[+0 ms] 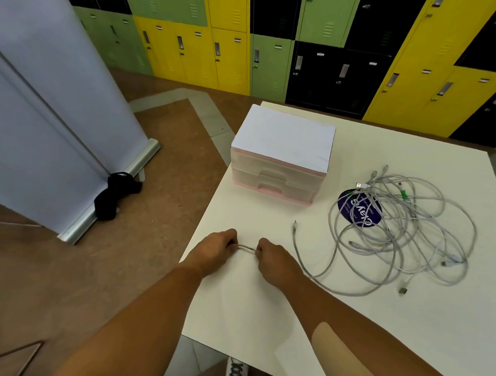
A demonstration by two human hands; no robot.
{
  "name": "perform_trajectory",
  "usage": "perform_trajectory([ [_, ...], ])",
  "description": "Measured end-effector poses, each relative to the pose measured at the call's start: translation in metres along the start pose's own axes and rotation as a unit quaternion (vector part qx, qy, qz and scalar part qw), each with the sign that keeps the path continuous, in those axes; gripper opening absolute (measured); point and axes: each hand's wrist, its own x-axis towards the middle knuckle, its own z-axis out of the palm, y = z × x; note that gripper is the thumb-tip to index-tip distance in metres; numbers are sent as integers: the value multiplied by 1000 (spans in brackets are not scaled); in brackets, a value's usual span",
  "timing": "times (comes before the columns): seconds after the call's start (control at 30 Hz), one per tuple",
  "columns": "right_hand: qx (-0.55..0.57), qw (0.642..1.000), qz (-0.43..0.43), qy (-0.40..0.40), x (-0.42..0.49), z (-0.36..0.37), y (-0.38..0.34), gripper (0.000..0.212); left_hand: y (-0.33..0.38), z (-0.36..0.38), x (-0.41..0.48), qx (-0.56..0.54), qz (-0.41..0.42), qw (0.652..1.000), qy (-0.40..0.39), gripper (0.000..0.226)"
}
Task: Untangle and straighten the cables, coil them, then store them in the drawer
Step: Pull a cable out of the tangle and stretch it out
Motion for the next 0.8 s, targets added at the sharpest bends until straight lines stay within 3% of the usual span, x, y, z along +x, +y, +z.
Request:
perform_trajectory([
  [0.23, -5, 999, 33, 24, -7, 6, -6, 7, -8, -2, -3, -1, 21, 1000, 1, 13],
  [0.37, -72, 995, 52, 53, -19, 10, -4, 28, -29, -7, -4, 60, 39, 997, 33, 16],
  [0.5, -108, 989, 75, 70, -38, 17, 4, 33, -43, -18, 0, 59, 52, 996, 39, 18],
  [0.67, -134, 984, 73, 95, -48, 23, 8, 13, -40, -17, -4, 88, 105, 990, 43, 18],
  [0.8, -137, 978, 98, 119, -49, 22, 12, 12, -55, -23, -2, 89, 95, 990, 48, 21],
])
